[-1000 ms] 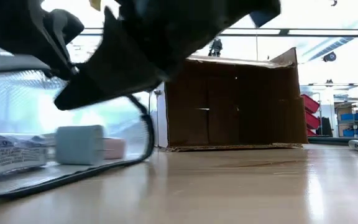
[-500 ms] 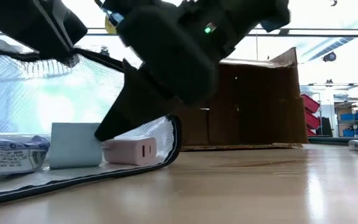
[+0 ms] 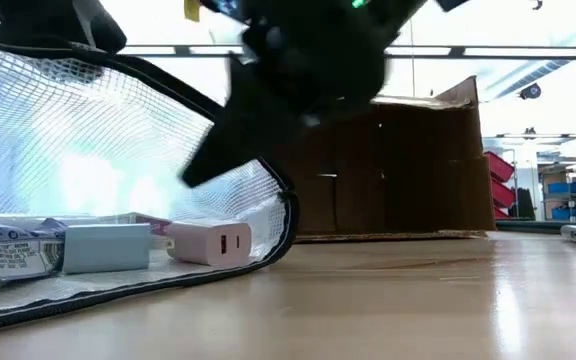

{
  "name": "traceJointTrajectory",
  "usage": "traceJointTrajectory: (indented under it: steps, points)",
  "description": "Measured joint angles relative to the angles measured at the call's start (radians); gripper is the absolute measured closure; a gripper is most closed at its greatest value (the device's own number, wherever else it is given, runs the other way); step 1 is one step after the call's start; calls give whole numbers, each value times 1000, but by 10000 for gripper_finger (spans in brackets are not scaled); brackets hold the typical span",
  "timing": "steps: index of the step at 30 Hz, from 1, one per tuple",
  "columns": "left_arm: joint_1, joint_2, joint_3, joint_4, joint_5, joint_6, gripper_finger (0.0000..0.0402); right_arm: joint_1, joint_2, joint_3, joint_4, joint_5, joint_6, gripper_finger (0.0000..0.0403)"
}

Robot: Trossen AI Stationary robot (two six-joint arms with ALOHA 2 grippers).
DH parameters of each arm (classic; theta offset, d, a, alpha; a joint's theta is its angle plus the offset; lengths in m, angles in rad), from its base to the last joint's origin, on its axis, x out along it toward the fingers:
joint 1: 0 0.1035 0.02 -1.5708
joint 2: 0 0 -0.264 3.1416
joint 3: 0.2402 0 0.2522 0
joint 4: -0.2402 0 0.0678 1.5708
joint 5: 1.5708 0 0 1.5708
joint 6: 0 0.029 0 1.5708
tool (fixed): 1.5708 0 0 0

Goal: Unpack boxes
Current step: Adjust the charger adapters into the white zip bag

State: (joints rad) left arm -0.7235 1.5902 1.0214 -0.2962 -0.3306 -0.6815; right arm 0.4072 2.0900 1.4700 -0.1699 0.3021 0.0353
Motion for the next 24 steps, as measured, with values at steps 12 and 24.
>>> traceJointTrajectory:
  steps: [12,24]
  points:
    - [-97,10,-1,2,-13,-142,215,7,70,-17,-17,69,73,403]
    - [-179,188,12,260,-45,-175,244,79,1,-14,-110,144,134,403]
